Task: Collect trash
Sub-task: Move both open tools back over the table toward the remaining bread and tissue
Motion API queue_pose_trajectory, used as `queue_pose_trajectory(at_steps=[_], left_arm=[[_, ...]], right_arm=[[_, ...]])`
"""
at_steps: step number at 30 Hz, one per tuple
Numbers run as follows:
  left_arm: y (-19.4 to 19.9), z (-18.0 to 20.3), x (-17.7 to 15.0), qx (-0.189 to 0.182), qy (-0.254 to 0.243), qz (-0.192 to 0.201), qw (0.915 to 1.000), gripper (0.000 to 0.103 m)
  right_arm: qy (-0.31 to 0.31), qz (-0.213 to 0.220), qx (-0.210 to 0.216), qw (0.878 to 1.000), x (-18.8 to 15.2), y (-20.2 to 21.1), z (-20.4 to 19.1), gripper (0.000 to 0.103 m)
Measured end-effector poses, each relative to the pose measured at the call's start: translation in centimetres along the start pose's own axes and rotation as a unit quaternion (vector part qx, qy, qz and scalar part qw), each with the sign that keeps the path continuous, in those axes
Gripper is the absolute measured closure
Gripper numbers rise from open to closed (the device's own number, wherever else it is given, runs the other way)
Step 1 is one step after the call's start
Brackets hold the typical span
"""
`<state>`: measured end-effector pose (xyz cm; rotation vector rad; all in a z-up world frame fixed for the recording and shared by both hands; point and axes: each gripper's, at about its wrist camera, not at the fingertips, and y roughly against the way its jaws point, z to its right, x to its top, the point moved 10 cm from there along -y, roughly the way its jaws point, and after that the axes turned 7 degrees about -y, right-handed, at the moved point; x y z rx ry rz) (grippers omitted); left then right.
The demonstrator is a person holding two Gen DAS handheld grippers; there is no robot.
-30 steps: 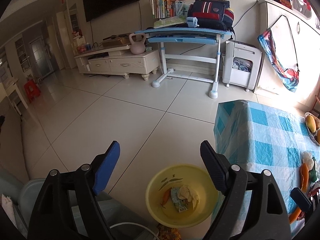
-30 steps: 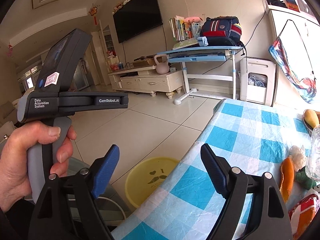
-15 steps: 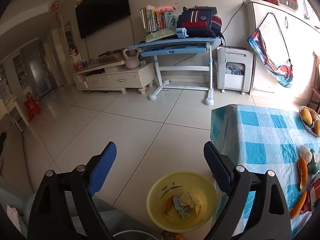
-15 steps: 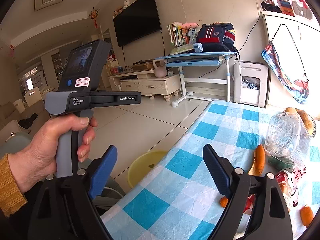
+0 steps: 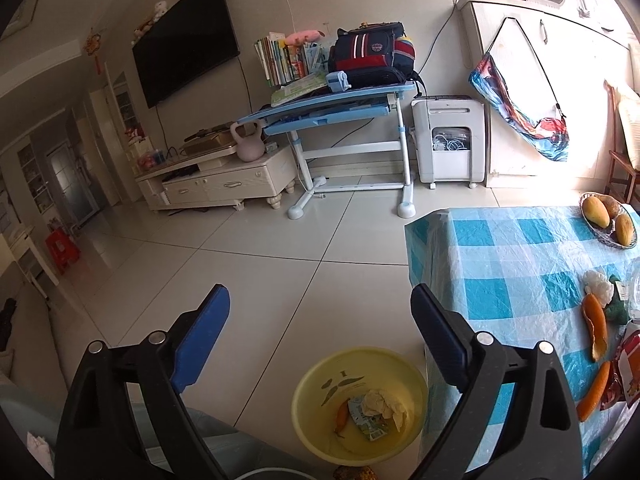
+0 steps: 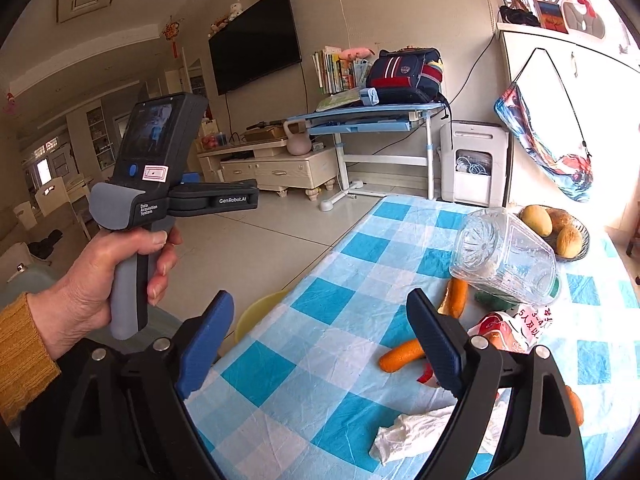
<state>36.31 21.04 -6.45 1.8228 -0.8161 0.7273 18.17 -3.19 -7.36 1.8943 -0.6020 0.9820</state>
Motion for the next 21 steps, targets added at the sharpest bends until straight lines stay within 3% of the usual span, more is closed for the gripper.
queue_pose_trajectory(at_steps=[21], left_arm=[[4.4, 4.7, 0.7, -0.041, -0.033, 0.039, 0.9979, 0.012]], right_arm=[[-0.034, -0.021, -0.071, 0.997, -3.7, 4.7, 6.9, 0.018]])
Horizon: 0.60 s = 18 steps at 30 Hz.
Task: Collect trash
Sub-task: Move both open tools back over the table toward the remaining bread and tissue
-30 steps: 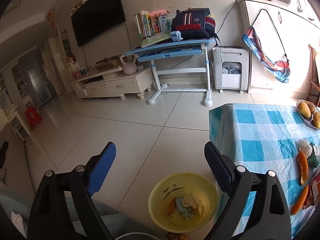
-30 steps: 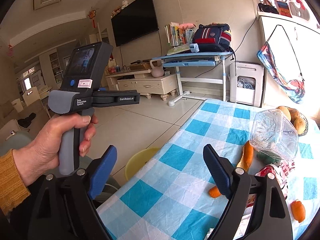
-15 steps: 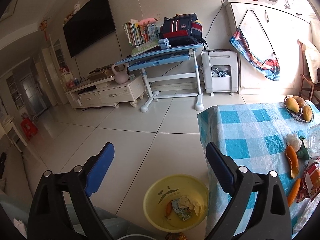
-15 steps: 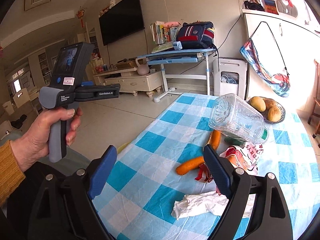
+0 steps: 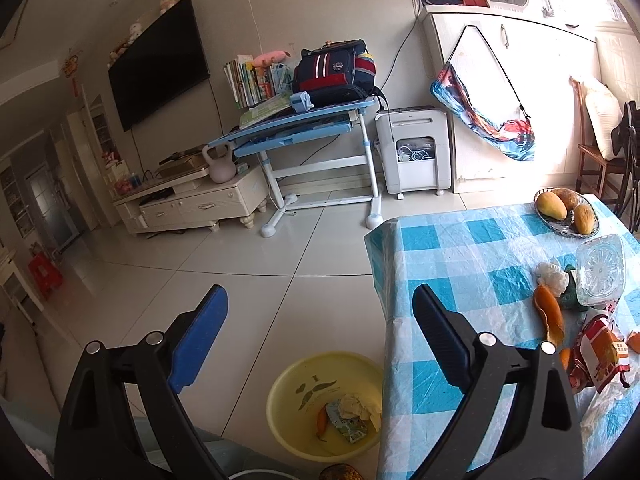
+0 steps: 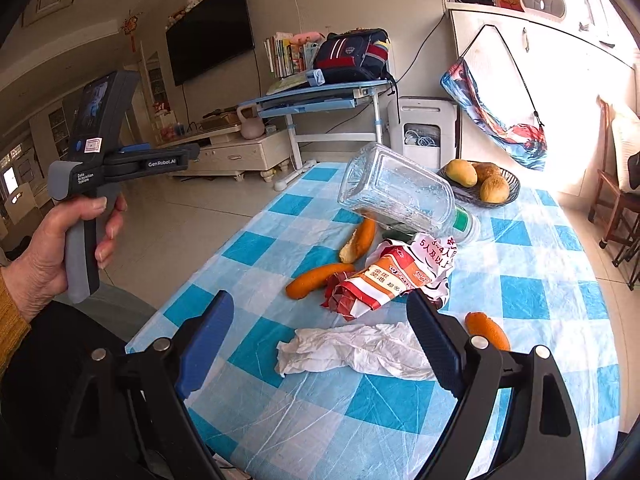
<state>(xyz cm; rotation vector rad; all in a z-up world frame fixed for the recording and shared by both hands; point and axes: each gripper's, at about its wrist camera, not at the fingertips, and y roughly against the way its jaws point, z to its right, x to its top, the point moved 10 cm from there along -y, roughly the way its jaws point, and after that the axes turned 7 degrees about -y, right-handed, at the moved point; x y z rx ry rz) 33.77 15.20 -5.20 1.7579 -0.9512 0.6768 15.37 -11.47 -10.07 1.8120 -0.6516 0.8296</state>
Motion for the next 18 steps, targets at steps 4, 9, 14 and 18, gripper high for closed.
queue_pose_trajectory(at_steps=[4, 9, 14, 18], left_arm=[[0.7, 1.4, 0.2, -0.013, -0.011, 0.007, 0.9998, 0.012], [1.2, 2.3, 0.1, -0.027, -0.016, 0.008, 0.9995, 0.012], [1.6, 3.1, -0.3, -0.039, -0.017, 0.005, 0.9991, 0.012], [1.8, 4.0, -0.5, -0.049, -0.023, 0.004, 0.9985, 0.012]], right_arm=[[-0.005, -0.001, -0.009, 1.0, -0.3, 0.5, 0.9, 0.019], [-0.011, -0.003, -0.019, 1.0, -0.7, 0.9, 1.8, 0.018], [-0.013, -0.012, -0.024, 1.0, -1.4, 1.0, 2.5, 0.018], [-0.014, -0.018, -0.027, 0.999, -2.0, 1.1, 2.9, 0.018]])
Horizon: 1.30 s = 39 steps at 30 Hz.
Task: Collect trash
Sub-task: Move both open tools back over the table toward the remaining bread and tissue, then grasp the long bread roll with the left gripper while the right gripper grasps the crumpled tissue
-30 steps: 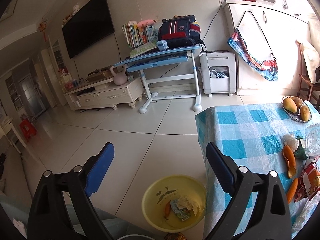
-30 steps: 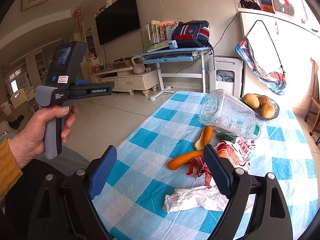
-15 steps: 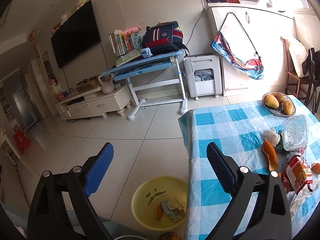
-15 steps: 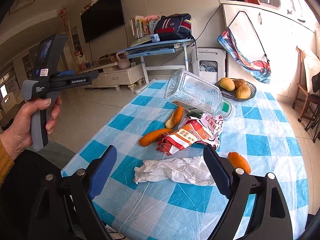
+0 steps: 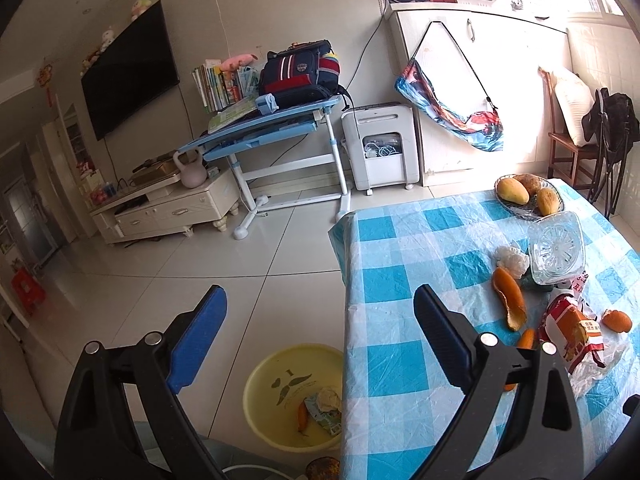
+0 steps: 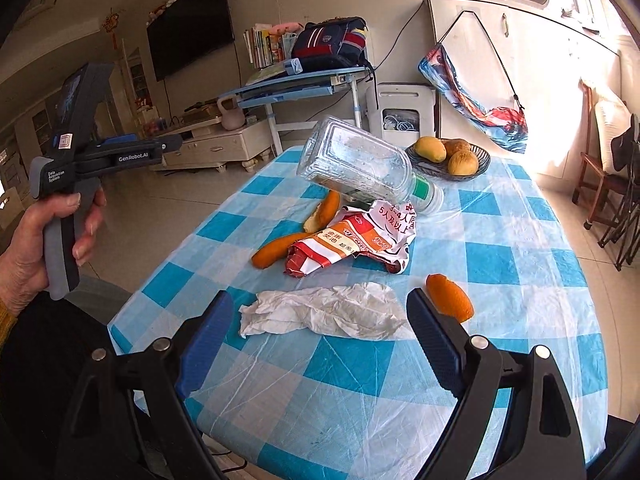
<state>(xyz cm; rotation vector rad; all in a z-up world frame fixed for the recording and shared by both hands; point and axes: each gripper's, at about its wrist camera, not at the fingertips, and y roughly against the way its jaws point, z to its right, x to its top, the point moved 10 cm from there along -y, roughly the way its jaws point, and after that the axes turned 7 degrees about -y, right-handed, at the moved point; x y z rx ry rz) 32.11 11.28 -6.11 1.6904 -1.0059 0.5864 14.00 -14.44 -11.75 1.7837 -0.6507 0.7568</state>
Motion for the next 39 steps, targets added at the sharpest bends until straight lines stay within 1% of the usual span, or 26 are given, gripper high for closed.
queue_pose_trajectory(at_steps=[7, 10, 12, 16, 20, 24, 27, 29, 32, 33, 36, 37, 38, 39], left_arm=[[0.5, 2.6, -0.7, -0.044, -0.003, -0.008, 0.999, 0.011], [0.8, 4.5, -1.0, -0.071, -0.01, -0.01, 0.9974, 0.011], [1.0, 6.1, -1.3, -0.092, -0.021, -0.012, 0.9954, 0.011], [1.4, 9.9, -2.0, -0.122, -0.059, -0.014, 0.9907, 0.011], [0.7, 13.1, -2.9, -0.132, -0.091, -0.031, 0.9865, 0.011], [-0.9, 14.8, -3.7, -0.144, -0.093, -0.058, 0.9835, 0.011], [-2.4, 15.7, -4.3, -0.148, -0.093, -0.079, 0.9815, 0.011], [-3.2, 16.1, -4.7, -0.14, -0.101, -0.089, 0.981, 0.012], [-4.1, 16.7, -5.3, -0.138, -0.11, -0.104, 0.9787, 0.018], [-4.4, 16.8, -5.5, -0.139, -0.112, -0.108, 0.978, 0.021], [-4.9, 17.2, -5.6, -0.149, -0.115, -0.116, 0.9754, 0.026], [-5.1, 17.5, -5.6, -0.152, -0.117, -0.117, 0.9745, 0.03], [-5.3, 17.7, -5.7, -0.156, -0.118, -0.12, 0.9733, 0.032], [-5.4, 18.0, -5.8, -0.163, -0.119, -0.124, 0.9715, 0.04]], right_arm=[[-0.006, -0.015, -0.011, 1.0, -1.0, 0.0, 1.4, 0.018], [-0.015, -0.022, -0.019, 0.999, -1.6, -0.2, 2.4, 0.018], [-0.023, -0.025, -0.021, 0.999, -1.8, -0.4, 3.0, 0.018], [-0.034, -0.031, -0.019, 0.999, -2.1, -0.6, 3.8, 0.018], [-0.028, -0.028, -0.006, 0.999, -1.5, -1.0, 3.1, 0.018], [-0.009, -0.031, 0.005, 0.999, -0.6, -2.1, 2.1, 0.018], [0.007, -0.044, 0.01, 0.999, -0.1, -3.8, 1.5, 0.018], [0.012, -0.061, 0.011, 0.998, 0.0, -5.2, 1.4, 0.018], [0.004, -0.087, 0.017, 0.996, -0.6, -6.6, 1.5, 0.019], [0.003, -0.094, 0.02, 0.995, -0.8, -6.8, 1.5, 0.025], [0.001, -0.108, 0.023, 0.994, -1.3, -7.0, 1.6, 0.028], [0.001, -0.111, 0.023, 0.994, -1.4, -7.1, 1.6, 0.032], [0.002, -0.111, 0.024, 0.993, -1.4, -7.0, 1.6, 0.033], [0.005, -0.112, 0.022, 0.993, -1.5, -7.0, 1.6, 0.038]])
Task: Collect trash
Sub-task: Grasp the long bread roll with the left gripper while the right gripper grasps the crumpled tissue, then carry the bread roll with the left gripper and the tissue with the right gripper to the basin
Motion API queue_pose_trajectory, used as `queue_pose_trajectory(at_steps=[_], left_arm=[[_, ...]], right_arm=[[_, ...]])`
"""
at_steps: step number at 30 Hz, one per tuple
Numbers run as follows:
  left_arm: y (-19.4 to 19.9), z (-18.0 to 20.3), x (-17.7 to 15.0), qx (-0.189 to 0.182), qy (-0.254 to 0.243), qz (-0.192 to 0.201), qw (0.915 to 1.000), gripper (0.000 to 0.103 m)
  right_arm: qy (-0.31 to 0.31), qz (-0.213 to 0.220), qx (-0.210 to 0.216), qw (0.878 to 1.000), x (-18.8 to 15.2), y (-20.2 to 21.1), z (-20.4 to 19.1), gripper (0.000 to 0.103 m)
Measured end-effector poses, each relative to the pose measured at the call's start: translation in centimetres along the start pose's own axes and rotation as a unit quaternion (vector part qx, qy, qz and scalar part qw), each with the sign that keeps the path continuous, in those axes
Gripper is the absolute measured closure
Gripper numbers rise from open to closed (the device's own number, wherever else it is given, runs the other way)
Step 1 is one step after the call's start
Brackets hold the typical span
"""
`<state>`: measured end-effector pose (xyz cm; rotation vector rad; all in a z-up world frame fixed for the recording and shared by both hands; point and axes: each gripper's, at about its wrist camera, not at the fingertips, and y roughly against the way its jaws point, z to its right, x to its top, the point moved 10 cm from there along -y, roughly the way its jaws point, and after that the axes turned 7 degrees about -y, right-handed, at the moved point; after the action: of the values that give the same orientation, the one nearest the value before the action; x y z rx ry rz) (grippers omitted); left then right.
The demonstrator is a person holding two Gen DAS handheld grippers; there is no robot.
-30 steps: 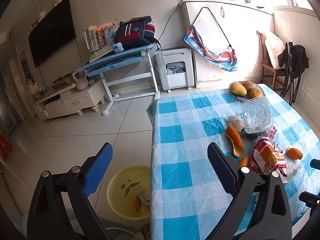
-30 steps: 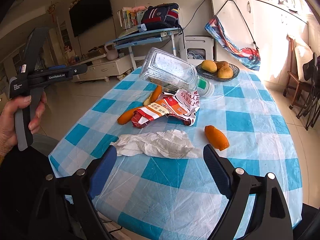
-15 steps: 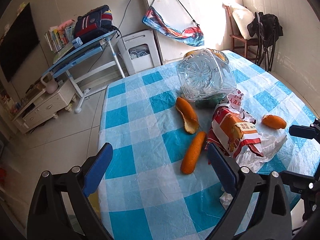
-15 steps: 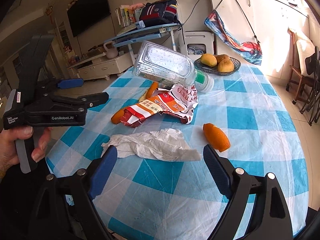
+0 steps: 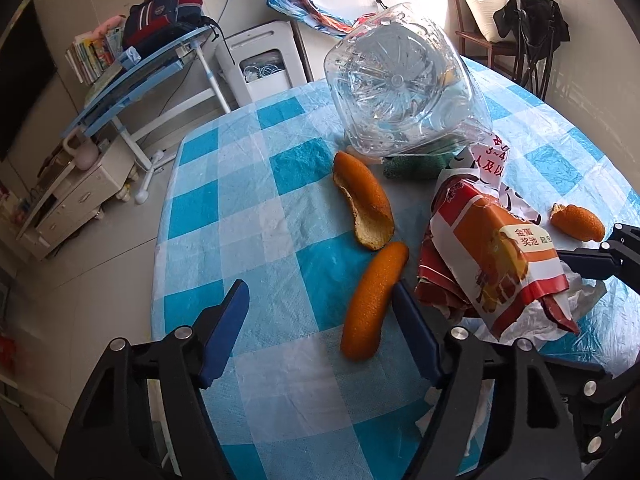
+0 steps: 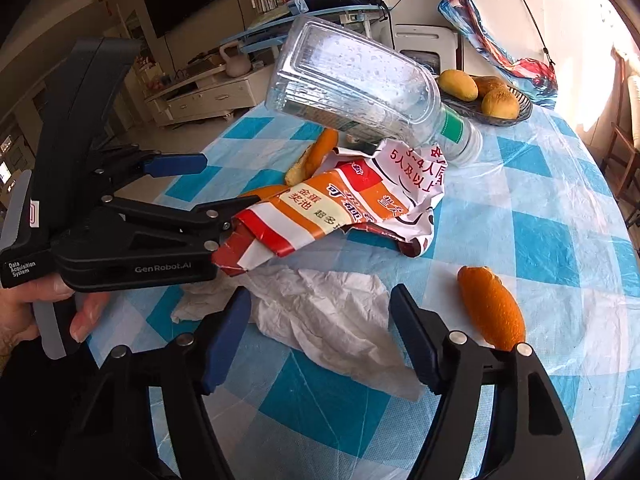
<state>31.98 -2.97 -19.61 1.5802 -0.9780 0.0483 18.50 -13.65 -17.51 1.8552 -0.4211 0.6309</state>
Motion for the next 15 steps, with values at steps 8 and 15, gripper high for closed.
queue_pose_trajectory(at_steps=[8, 15], left_arm=[[-0.5, 0.8, -0.3, -0.048, -0.001, -0.017, 0.9987, 0.086], [1.2, -2.3, 0.0, -0.061, 0.06, 0.006, 0.9963, 0.087]], right_arm=[[-0.006, 0.001, 0.004, 1.0, -0.7, 1.0, 1.2, 0.089], [-0.02, 0.027, 0.031, 0.999, 0.1, 2.7, 0.6, 0.093]])
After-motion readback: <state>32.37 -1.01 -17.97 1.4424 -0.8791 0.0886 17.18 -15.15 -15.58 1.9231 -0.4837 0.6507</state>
